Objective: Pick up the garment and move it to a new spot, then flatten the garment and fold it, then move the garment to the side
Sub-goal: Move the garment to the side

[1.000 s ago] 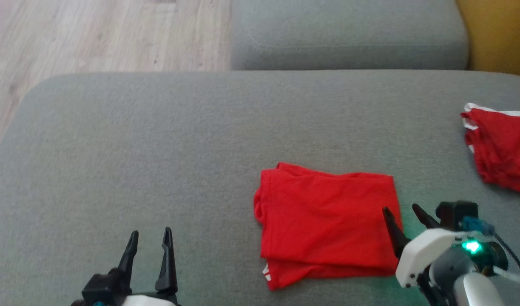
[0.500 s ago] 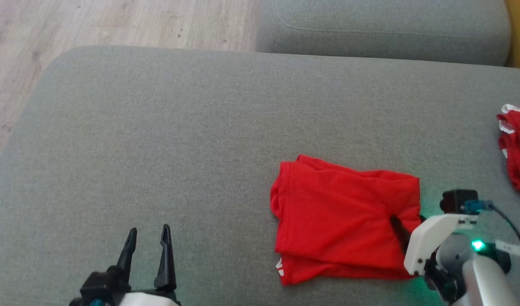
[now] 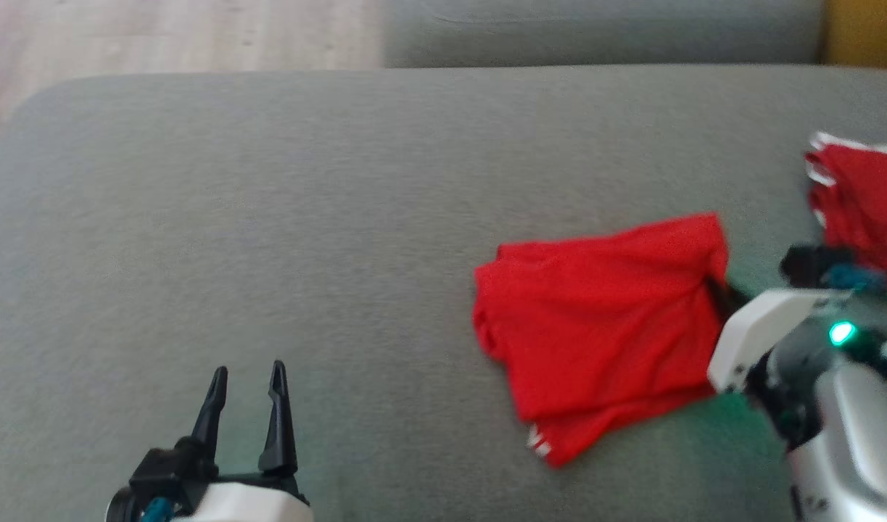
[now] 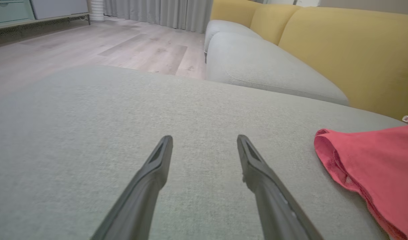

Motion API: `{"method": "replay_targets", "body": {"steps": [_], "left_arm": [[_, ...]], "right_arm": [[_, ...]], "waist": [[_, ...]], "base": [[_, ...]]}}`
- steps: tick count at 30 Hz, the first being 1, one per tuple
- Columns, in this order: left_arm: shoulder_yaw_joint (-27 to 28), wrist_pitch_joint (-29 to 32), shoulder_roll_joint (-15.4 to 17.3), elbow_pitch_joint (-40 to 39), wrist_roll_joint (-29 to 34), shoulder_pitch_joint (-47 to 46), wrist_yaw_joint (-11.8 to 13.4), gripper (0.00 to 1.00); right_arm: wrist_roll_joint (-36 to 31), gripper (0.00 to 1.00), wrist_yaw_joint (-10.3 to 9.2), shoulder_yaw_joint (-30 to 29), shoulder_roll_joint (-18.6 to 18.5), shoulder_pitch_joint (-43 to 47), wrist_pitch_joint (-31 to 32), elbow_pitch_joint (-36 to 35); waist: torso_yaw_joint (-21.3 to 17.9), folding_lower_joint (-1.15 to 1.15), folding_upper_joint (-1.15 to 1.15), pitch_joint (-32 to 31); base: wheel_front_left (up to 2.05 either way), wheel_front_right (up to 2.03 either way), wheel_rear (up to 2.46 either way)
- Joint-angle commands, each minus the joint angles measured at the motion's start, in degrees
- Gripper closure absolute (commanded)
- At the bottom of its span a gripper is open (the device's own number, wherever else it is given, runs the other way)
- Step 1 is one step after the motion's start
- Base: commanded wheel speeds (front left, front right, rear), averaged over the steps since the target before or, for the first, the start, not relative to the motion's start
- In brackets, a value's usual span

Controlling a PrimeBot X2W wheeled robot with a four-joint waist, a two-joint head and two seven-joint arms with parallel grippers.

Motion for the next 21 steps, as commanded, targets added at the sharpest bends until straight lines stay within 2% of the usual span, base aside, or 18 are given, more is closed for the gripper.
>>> {"method": "replay_targets", "body": {"steps": [1,3,4,6,12,16,21], "left_arm": [[2.6,-0.7,0.6,-2.2,0.7,-3.1,0.0,0.0],[2.8,-0.7,0.7,-2.8,1.0,-3.4,0.1,0.0],[2.8,-0.7,0.7,-2.8,1.0,-3.4,0.1,0.0],[2.8,-0.6,1.0,-3.4,1.5,-3.8,0.1,0.0],[2.6,0.2,2.1,-4.1,2.4,-5.7,-0.1,0.0],[2.2,0.8,2.4,-4.1,2.7,-6.4,0.0,0.0],[1.6,1.1,2.3,-3.8,2.8,-6.7,-0.2,0.0]], "right_arm": [[-0.4,1.0,-0.04,0.9,-2.2,-3.5,-0.9,-3.7],[-0.6,1.0,-0.04,0.7,-3.5,-4.3,-0.8,-5.2],[-0.6,1.0,-0.04,0.7,-3.5,-4.3,-0.8,-5.2],[-0.7,1.0,-0.04,0.0,-4.9,-5.1,-0.6,-7.3],[-0.8,1.0,-0.04,-0.9,-5.1,-7.0,-1.3,-9.9],[-0.8,1.0,-0.04,0.1,-4.5,-8.6,-1.8,-9.9],[-1.2,1.0,-0.04,1.8,-4.4,-11.9,-2.3,-8.8]], "waist": [[-4.3,-0.01,0.0,2.1],[-6.9,-0.01,0.0,3.2],[-6.9,-0.01,0.0,3.2],[-11.3,-0.01,0.0,4.6],[-19.7,-0.01,0.0,7.5],[-21.9,-0.01,0.0,8.0],[-21.4,-0.01,0.0,7.6]], "base": [[0.0,0.0,0.0],[0.0,0.0,0.0],[0.0,0.0,0.0],[0.0,0.0,0.0],[0.0,0.0,0.0],[0.0,0.0,0.0],[0.0,0.0,0.0]]}}
